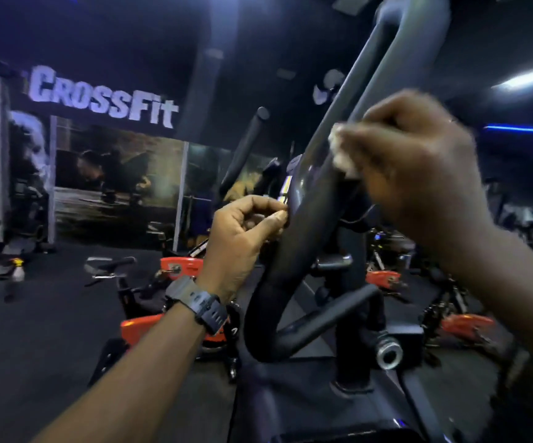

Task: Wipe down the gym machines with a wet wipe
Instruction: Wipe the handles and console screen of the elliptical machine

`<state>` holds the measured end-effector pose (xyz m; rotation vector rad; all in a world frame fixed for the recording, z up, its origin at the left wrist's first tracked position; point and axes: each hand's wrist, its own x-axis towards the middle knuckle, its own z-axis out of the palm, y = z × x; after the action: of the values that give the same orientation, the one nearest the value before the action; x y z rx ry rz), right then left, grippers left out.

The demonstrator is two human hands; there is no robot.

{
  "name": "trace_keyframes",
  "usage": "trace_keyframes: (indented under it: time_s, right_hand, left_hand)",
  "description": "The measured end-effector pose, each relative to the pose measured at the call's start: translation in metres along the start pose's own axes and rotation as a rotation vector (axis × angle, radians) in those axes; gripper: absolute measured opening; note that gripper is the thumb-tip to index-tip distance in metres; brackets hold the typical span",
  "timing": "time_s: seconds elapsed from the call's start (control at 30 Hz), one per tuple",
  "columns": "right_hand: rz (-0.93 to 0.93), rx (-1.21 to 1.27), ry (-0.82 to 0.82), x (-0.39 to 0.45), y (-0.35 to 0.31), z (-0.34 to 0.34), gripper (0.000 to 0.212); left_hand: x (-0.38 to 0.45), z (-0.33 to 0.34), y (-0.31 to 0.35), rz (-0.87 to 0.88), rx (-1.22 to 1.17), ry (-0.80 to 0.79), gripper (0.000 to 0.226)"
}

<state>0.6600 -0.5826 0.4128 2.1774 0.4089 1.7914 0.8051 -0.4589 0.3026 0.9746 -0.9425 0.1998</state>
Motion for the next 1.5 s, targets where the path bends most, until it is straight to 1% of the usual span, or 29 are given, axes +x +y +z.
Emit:
trace_keyframes:
  time_s: [0.03,0.1,0.13,0.2,0.23,0.27,0.33,0.37,0.4,0.43,0.5,0.57,0.63,0.73,0.8,0.83,0.9,1.0,1.03,1.07,1.1,1.17,1.2,1.23,1.27,1.33,1.4,1.43,1.5]
  right_hand:
    - [-0.044,0.001,-0.083,-0.010,-0.015,0.007,0.025]
    - [-0.181,-0.086,-0.161,-0.026,-0.029,0.009,0.019]
    - [-0.150,-0.127,-0.170,-0.018,-0.030,0.003,0.019]
    - [0.042,-0.231,-0.080,0.004,-0.028,-0.009,0.022]
    - [0.093,-0.279,-0.044,0.011,-0.033,-0.007,0.023]
    - [0.116,-0.319,-0.049,0.008,-0.043,-0.004,0.022]
    - [0.072,-0.352,-0.162,-0.014,-0.071,0.009,0.019]
    - [0.013,-0.348,-0.235,-0.021,-0.081,0.011,0.017]
    - [-0.006,-0.354,-0.293,-0.019,-0.082,0.009,0.016]
    - [0.020,-0.366,-0.331,-0.007,-0.078,0.005,0.015]
    - [0.096,-0.425,-0.288,0.025,-0.067,-0.006,0.015]
    - [0.131,-0.441,-0.308,0.035,-0.069,-0.003,0.014]
    - [0.105,-0.434,-0.415,0.020,-0.088,0.006,0.011]
    - [0.064,-0.389,-0.645,0.000,-0.116,0.010,0.011]
    - [0.105,-0.460,-0.698,0.025,-0.108,0.011,0.011]
    - [0.123,-0.517,-0.695,0.040,-0.102,0.014,0.009]
    - [0.156,-0.631,-0.758,0.054,-0.100,0.024,0.007]
    - [0.234,-0.721,-0.903,0.041,-0.129,0.039,0.009]
    - [0.279,-0.736,-0.920,0.038,-0.139,0.043,0.010]
    - [0.327,-0.752,-0.902,0.041,-0.140,0.050,0.011]
    - [0.386,-0.772,-0.866,0.049,-0.137,0.060,0.017]
    - [0.464,-0.806,-0.792,0.067,-0.123,0.082,0.042]
    - [0.512,-0.819,-0.767,0.066,-0.118,0.089,0.051]
    - [0.534,-0.833,-0.757,0.063,-0.120,0.091,0.052]
    - [0.532,-0.843,-0.767,0.058,-0.128,0.092,0.043]
    - [0.517,-0.845,-0.789,0.044,-0.155,0.082,0.018]
    - [0.481,-0.880,-0.815,0.037,-0.170,0.081,0.017]
    - [0.483,-0.921,-0.787,0.040,-0.166,0.085,0.015]
    - [0.529,-0.984,-0.662,0.047,-0.145,0.097,0.017]
  left_hand:
    - [0.004,-0.003,-0.003,-0.006,-0.027,-0.024,0.010]
    - [0.011,-0.010,-0.013,-0.020,-0.079,-0.091,0.016]
    - [0.014,-0.014,-0.017,-0.033,-0.097,-0.122,0.019]
    - [0.017,-0.016,-0.021,-0.065,-0.121,-0.199,0.024]
    - [0.020,-0.019,-0.022,-0.077,-0.139,-0.244,0.026]
    - [0.022,-0.020,-0.023,-0.080,-0.165,-0.285,0.027]
    - [0.028,-0.021,-0.021,-0.069,-0.203,-0.329,0.028]
    - [0.031,-0.020,-0.020,-0.077,-0.240,-0.338,0.027]
    - [0.034,-0.019,-0.018,-0.106,-0.291,-0.347,0.026]
    - [0.037,-0.018,-0.019,-0.135,-0.339,-0.357,0.025]
    - [0.041,-0.013,-0.020,-0.166,-0.413,-0.353,0.024]
    - [0.044,-0.015,-0.021,-0.147,-0.434,-0.337,0.026]
    - [0.045,-0.016,-0.023,-0.158,-0.453,-0.346,0.029]
    - [0.048,-0.017,-0.026,-0.203,-0.446,-0.364,0.033]
    - [0.054,-0.012,-0.025,-0.238,-0.459,-0.373,0.036]
    - [0.057,-0.010,-0.024,-0.262,-0.486,-0.357,0.035]
    - [0.062,-0.008,-0.023,-0.334,-0.561,-0.334,0.034]
    - [0.065,-0.008,-0.027,-0.377,-0.605,-0.333,0.028]
    - [0.066,-0.011,-0.029,-0.382,-0.630,-0.352,0.026]
    - [0.068,-0.012,-0.032,-0.395,-0.664,-0.381,0.024]
    - [0.070,-0.013,-0.033,-0.421,-0.713,-0.423,0.023]
    - [0.072,-0.017,-0.034,-0.473,-0.799,-0.487,0.024]
    - [0.075,-0.020,-0.035,-0.491,-0.826,-0.515,0.024]
    - [0.079,-0.023,-0.036,-0.485,-0.833,-0.551,0.025]
    - [0.082,-0.025,-0.040,-0.469,-0.830,-0.593,0.026]
    - [0.085,-0.027,-0.047,-0.425,-0.782,-0.672,0.030]
    - [0.085,-0.027,-0.052,-0.392,-0.733,-0.711,0.038]
    - [0.084,-0.027,-0.051,-0.382,-0.709,-0.719,0.041]
    - [0.084,-0.029,-0.050,-0.389,-0.706,-0.707,0.043]
